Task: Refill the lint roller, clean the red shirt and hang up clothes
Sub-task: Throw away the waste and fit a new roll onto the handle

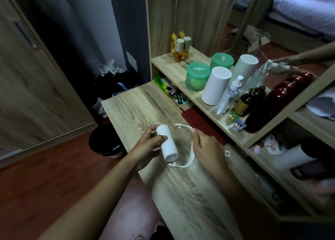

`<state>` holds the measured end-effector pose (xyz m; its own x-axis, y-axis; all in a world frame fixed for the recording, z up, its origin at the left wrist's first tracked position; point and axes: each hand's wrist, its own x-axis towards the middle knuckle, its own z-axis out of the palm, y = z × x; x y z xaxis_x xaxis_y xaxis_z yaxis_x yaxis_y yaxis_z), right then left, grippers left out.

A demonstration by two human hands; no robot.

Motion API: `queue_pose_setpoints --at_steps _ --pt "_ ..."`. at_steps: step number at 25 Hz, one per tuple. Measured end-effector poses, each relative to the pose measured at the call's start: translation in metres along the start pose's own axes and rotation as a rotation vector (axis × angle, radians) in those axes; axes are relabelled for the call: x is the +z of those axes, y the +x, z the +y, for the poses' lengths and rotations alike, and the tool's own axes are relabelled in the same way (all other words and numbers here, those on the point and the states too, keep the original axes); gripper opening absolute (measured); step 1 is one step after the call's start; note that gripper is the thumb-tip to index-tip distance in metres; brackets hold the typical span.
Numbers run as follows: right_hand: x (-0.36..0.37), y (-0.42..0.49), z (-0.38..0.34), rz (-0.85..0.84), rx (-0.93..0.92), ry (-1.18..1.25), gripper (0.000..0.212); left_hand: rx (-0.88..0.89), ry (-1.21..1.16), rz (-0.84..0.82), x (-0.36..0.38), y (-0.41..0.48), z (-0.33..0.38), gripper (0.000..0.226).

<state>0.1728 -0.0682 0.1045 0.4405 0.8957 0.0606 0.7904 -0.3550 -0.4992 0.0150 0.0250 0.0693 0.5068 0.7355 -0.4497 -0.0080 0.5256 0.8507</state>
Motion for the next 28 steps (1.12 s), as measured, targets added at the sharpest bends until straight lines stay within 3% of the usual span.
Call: queue_pose_setpoints --at_steps 13,19,24,28 --pt "0.004 0.003 -0.009 0.004 0.012 0.028 0.042 -0.023 -0.036 -0.172 0.004 -0.005 0.002 0.048" --pt "0.005 0.001 -0.016 0.058 0.046 0.0 0.038 -0.044 -0.083 -0.149 0.024 -0.011 0.006 0.051" --pt "0.006 0.004 -0.03 0.083 0.068 -0.012 0.041 0.137 0.021 0.039 0.045 -0.017 0.003 0.057" --pt "0.006 0.003 -0.036 0.1 0.078 -0.009 0.041 0.163 0.065 0.06 0.045 -0.024 0.008 0.071"
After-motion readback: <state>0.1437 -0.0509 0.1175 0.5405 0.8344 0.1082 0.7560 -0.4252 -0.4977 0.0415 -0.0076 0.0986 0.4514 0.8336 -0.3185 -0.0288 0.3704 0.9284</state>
